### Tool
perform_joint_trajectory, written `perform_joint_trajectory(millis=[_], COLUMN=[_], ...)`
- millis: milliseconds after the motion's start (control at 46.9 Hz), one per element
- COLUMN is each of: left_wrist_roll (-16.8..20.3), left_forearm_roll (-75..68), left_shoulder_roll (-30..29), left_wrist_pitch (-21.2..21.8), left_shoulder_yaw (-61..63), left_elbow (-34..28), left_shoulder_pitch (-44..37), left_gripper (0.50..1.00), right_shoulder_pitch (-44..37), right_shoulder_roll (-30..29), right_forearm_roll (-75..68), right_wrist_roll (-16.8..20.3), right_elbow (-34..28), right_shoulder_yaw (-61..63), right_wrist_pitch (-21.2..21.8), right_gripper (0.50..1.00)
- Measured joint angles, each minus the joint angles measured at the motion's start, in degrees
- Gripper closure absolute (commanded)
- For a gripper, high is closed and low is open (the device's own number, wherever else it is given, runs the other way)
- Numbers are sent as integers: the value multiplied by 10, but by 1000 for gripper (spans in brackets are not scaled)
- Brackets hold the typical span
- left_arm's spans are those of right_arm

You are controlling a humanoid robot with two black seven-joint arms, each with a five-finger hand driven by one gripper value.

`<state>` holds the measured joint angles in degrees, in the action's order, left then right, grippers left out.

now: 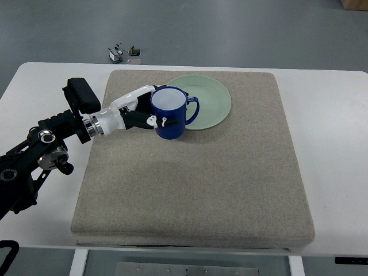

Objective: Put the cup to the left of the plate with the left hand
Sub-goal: 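Carry the blue mug with the left hand past the plate's near edge, then lower the blue mug onto the mat beside the plate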

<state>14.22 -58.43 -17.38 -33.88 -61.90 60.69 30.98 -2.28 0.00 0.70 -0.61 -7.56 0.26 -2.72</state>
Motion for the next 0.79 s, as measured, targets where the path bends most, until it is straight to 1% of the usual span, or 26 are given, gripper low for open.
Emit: perform_joint_trajectory(millis=[341, 512, 598, 790], left_wrist_roll=[3, 30, 36, 37], left_forearm_roll=[5, 9, 12, 13], left_shoulder_roll=[-12, -4, 2, 21], left_wrist_pitch=[73, 116, 122, 123], left_shoulder_yaw=[-51, -45, -42, -41], left_elbow=[-89, -133, -150, -176], left_shoulder_pitch=[16, 15, 15, 14], left_gripper=[1000, 1000, 1000, 1000], right_shoulder_pitch=[0, 0, 0, 0], right_shoulder_roll=[0, 0, 0, 0], right_forearm_roll=[0, 0, 0, 0], right_wrist_roll=[0, 0, 0, 0], right_elbow=[0, 0, 0, 0], right_shoulder_yaw=[0, 0, 0, 0], right_wrist_pitch=[0, 0, 0, 0], right_gripper=[566, 566, 566, 566])
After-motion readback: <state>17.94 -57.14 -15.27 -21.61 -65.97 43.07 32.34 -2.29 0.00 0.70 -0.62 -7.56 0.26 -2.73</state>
